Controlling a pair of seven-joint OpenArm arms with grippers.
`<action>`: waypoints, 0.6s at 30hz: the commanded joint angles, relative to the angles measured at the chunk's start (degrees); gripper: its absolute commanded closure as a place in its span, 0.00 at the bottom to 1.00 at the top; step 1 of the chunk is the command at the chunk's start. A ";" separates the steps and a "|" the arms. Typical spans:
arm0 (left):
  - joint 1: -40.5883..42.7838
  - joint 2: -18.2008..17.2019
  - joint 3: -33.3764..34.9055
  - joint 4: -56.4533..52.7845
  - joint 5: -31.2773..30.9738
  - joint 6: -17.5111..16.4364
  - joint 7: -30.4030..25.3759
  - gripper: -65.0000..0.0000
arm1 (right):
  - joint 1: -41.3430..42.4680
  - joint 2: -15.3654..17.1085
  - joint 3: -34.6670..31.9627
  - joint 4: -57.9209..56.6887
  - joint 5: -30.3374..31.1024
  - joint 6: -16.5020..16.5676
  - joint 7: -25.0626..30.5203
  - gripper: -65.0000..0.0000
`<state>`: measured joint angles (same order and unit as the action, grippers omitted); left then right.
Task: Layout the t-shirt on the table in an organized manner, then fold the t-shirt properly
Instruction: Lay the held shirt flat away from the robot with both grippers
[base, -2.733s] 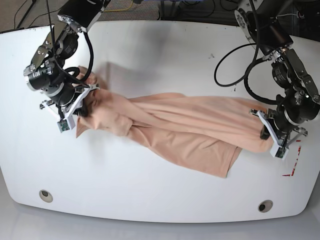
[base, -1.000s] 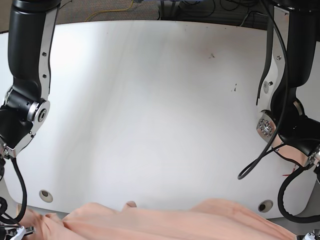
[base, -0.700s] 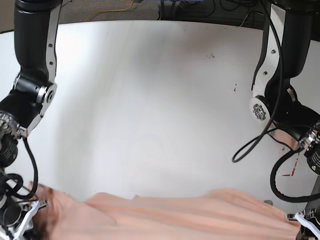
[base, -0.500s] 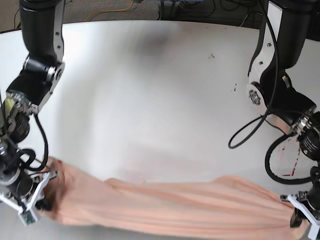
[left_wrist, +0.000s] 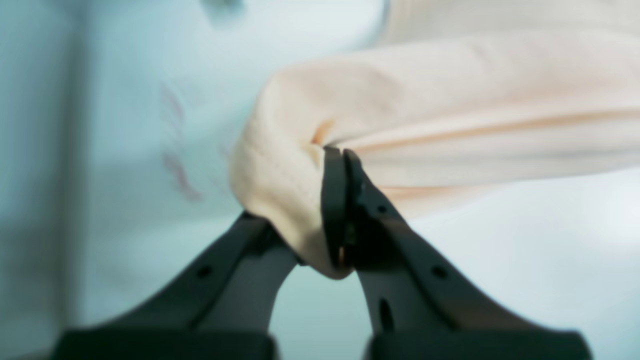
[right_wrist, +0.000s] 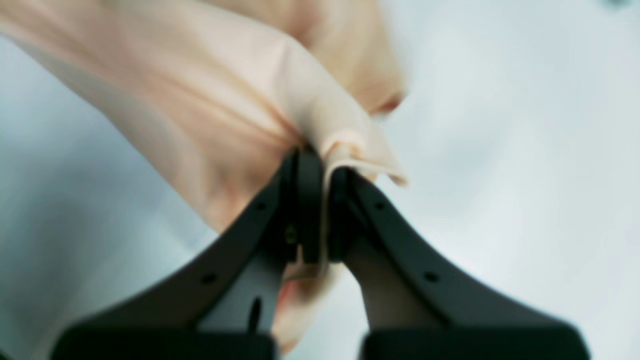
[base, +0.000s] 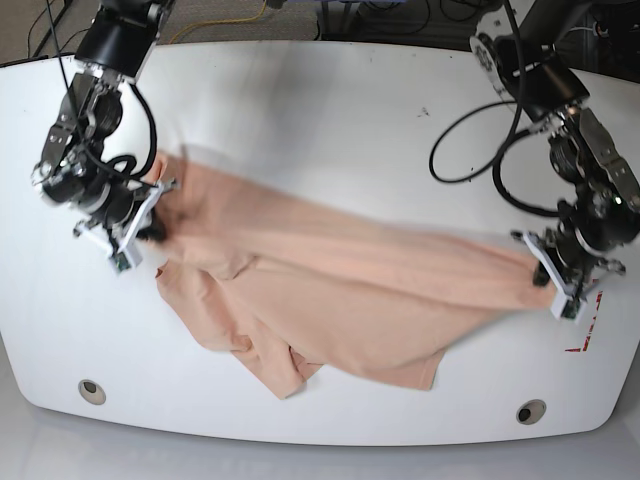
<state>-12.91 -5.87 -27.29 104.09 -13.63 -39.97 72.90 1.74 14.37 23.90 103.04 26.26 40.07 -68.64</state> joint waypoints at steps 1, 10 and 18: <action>3.90 -0.77 -0.89 1.27 -0.39 -0.03 -3.15 1.00 | -3.10 -0.26 0.23 1.09 0.95 -0.07 3.54 0.98; 15.50 -0.77 -3.52 1.27 -0.39 -0.03 -6.66 1.00 | -12.33 -1.40 0.23 1.09 1.30 -0.07 5.21 0.97; 20.34 -1.56 -6.07 1.27 -0.13 -0.03 -6.93 1.00 | -15.85 -1.49 0.23 1.09 1.21 -0.07 5.21 0.97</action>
<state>7.33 -6.13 -32.58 104.20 -13.32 -39.97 66.98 -13.96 12.10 23.92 103.02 26.85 40.03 -64.51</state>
